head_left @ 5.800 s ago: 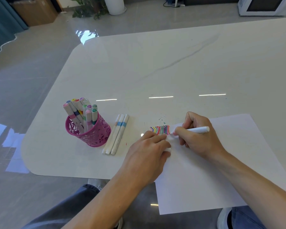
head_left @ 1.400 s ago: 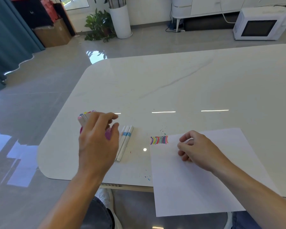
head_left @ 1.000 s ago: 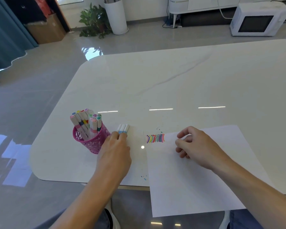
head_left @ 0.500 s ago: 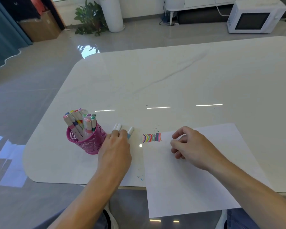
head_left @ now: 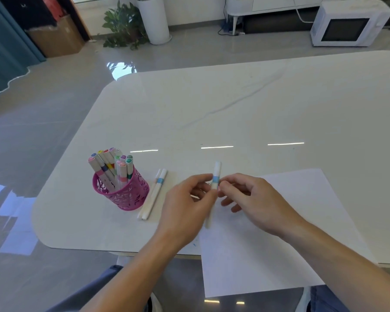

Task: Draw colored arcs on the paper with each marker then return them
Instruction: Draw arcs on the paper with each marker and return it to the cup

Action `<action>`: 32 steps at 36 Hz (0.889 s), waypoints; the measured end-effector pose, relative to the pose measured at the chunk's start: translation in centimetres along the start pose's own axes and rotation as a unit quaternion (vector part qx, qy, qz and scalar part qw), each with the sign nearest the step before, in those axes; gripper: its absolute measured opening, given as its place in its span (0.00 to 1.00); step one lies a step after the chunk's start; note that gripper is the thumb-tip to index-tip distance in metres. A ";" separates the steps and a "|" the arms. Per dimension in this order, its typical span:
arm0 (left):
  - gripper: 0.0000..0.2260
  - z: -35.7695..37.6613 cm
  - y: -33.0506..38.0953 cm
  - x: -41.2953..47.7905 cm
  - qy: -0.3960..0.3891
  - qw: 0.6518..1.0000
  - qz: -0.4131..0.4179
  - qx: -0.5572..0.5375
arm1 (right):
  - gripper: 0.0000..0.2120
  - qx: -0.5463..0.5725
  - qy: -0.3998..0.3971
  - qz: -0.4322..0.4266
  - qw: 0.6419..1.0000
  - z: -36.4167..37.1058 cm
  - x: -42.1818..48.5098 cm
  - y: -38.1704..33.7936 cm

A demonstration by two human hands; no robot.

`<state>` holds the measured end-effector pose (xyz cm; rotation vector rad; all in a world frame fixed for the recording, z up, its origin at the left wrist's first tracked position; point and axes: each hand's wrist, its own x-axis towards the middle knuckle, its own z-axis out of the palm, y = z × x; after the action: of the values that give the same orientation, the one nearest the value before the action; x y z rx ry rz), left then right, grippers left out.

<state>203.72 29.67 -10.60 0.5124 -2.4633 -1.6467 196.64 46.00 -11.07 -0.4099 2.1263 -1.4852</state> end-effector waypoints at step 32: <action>0.07 0.3 -0.9 0.0 -0.076 0.906 0.240 0.341 | 0.14 -0.399 -0.075 -0.082 0.910 -1.3 -0.8 0.4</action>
<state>203.86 29.62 -11.54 -0.1822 -2.9226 -0.6393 196.61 47.57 -10.88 -0.9703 2.5332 -0.5504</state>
